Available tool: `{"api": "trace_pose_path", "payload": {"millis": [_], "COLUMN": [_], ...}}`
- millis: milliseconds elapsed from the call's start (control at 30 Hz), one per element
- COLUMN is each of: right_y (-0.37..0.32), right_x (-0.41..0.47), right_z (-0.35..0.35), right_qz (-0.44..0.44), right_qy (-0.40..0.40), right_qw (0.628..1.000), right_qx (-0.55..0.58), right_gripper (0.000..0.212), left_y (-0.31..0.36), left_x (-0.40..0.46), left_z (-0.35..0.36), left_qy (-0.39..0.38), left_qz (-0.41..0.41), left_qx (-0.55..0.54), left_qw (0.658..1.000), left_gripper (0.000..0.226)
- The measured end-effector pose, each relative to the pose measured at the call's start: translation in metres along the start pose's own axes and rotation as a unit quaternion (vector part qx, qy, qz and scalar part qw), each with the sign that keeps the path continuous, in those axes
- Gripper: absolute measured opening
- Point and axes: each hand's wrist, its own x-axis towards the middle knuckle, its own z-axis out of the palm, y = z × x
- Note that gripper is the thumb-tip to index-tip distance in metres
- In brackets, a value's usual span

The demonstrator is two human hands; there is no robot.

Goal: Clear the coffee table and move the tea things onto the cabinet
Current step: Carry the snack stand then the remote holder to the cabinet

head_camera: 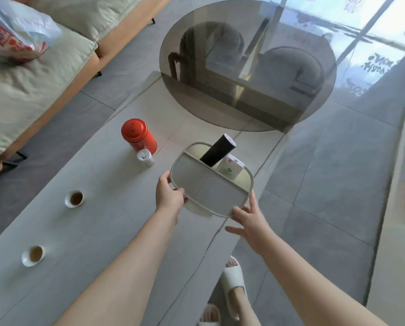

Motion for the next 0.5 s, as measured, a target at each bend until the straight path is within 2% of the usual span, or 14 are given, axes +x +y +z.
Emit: {"api": "trace_pose_path", "payload": {"millis": [100, 233, 500], "right_y": [0.012, 0.03, 0.081], "right_x": [-0.043, -0.094, -0.177], "right_z": [-0.023, -0.061, -0.149], "right_qz": [-0.013, -0.028, -0.034], "right_qy": [0.033, 0.071, 0.139], "right_qw": [0.999, 0.995, 0.98], "right_qx": [0.022, 0.068, 0.137], "right_gripper": [0.081, 0.08, 0.077], "left_y": [0.0, -0.004, -0.037], "left_x": [-0.044, -0.094, -0.194], "left_z": [0.01, 0.027, 0.083], "left_qy": [-0.041, -0.11, -0.205], "left_qz": [-0.003, -0.003, 0.01], "left_qx": [0.012, 0.061, 0.138], "left_qw": [0.999, 0.992, 0.969], "left_gripper": [0.065, 0.081, 0.076]}}
